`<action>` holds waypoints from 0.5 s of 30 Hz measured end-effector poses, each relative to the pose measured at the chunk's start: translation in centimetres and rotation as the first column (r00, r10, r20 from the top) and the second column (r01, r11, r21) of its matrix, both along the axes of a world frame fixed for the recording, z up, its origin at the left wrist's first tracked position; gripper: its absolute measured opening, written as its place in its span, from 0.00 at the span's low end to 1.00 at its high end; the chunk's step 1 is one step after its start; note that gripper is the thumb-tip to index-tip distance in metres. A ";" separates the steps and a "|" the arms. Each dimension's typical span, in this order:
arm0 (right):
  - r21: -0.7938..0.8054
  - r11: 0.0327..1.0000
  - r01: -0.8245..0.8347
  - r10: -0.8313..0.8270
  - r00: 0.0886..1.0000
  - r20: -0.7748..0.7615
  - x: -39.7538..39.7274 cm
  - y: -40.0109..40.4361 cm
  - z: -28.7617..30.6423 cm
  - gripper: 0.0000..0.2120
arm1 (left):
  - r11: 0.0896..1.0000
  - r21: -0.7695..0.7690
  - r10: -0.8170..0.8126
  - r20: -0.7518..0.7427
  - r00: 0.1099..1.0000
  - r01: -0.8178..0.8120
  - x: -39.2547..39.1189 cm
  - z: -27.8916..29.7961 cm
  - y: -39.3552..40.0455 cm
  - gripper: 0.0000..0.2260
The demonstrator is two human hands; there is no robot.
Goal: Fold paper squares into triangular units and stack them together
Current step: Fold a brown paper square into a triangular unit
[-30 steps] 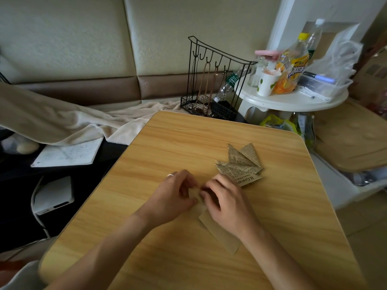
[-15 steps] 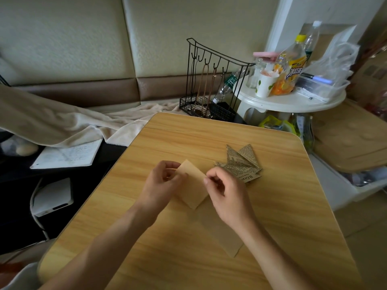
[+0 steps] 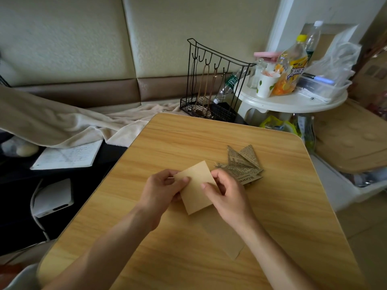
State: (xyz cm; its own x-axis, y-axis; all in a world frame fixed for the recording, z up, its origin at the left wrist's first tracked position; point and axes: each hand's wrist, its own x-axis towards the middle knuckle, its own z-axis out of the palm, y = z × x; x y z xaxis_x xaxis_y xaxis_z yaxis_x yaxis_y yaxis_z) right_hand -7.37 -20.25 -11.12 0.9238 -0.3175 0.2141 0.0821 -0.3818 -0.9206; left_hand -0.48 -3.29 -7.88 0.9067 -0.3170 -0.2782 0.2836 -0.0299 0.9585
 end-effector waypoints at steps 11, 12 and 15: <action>-0.293 0.949 0.118 -0.052 0.973 0.223 -0.3 0.6 -0.4 0.09 | 1.000 0.007 -0.017 -0.032 0.999 0.017 0.2 -0.1 0.1 0.05; -0.350 0.928 0.129 -0.040 0.967 0.250 -0.4 0.7 -0.4 0.09 | 1.000 0.000 -0.002 -0.044 0.999 0.002 0.2 -0.1 0.0 0.06; -0.451 0.886 0.110 0.020 0.961 0.274 -0.7 1.3 -0.5 0.10 | 0.999 -0.003 0.041 -0.066 0.997 -0.041 0.3 -0.2 0.0 0.07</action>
